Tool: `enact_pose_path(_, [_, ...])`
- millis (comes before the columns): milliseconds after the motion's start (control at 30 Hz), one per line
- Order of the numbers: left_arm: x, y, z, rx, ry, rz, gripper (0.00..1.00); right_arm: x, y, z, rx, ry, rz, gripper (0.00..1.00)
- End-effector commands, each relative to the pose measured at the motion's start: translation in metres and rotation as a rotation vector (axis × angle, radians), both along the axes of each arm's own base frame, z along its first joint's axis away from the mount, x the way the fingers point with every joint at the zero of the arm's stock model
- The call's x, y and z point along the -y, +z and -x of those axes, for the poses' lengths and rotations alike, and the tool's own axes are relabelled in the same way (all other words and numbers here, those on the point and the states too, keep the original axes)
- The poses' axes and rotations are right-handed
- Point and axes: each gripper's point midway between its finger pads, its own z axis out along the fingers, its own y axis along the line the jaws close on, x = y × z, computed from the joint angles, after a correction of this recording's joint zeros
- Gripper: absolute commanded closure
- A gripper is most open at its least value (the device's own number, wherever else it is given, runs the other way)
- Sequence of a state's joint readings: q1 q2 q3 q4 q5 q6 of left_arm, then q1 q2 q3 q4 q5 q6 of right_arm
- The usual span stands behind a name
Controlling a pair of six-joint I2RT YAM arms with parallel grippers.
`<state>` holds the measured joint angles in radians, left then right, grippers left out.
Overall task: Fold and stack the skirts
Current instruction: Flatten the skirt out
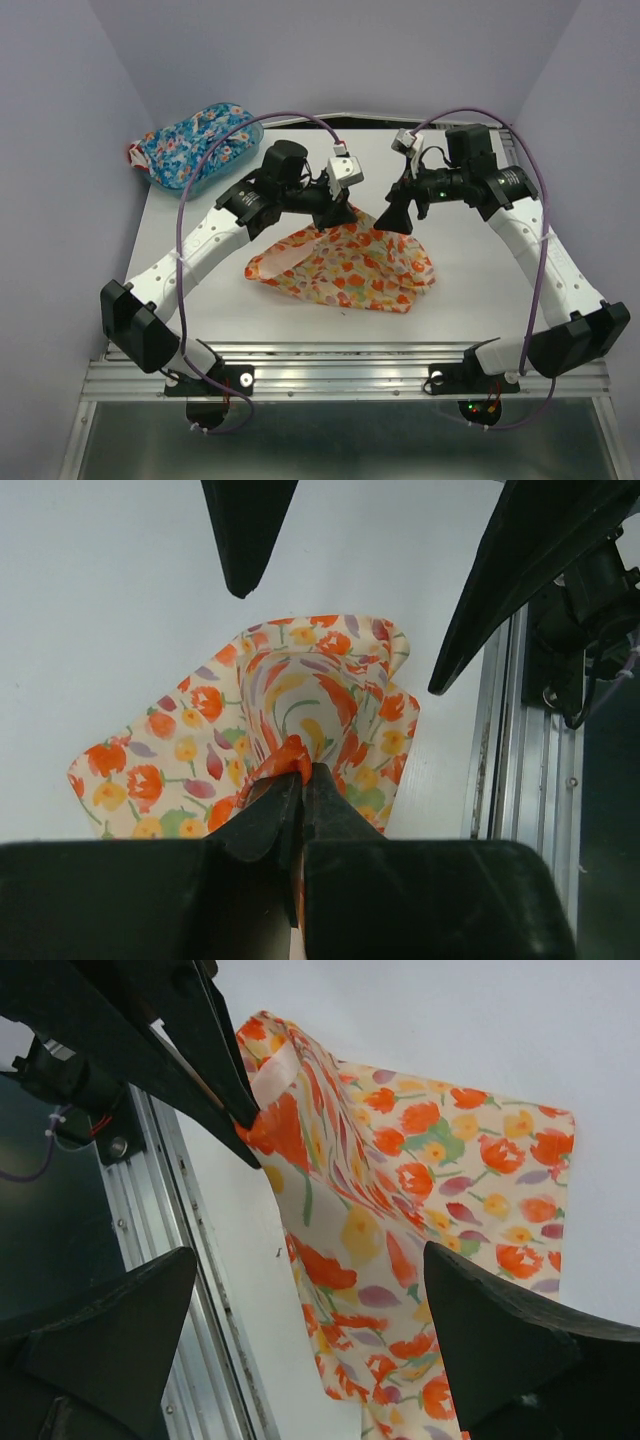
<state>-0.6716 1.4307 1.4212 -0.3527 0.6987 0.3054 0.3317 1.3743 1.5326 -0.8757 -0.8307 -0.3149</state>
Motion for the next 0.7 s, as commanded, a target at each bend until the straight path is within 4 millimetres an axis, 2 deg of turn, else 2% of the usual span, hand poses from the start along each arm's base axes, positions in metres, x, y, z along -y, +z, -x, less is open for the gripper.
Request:
enact_pose_path(0, [0.009,0.037,0.000,0.047,-0.012,0.076,1.00,-0.012,0.011,-0.003,0.112,0.038,-0.033,0.00])
enact_pose_path(100, [0.014,0.036,-0.006,0.002,0.024,0.094,1.00,-0.013,0.009,0.002,0.152,0.029,-0.032,0.01])
enact_pose_path(200, [0.017,0.035,-0.015,-0.090,0.108,0.118,1.00,-0.006,-0.003,-0.007,0.196,-0.044,0.005,0.02])
enact_pose_path(400, [0.025,0.032,-0.020,-0.347,0.256,0.200,1.00,0.003,-0.008,-0.012,0.251,-0.113,0.039,0.01])
enact_pose_path(533, [0.025,0.026,-0.022,-0.465,0.329,0.230,1.00,-0.003,-0.005,-0.016,0.272,-0.112,0.020,0.01])
enact_pose_path(667, [0.028,0.023,-0.024,-0.589,0.379,0.277,1.00,-0.016,-0.011,-0.017,0.302,-0.096,0.027,0.02])
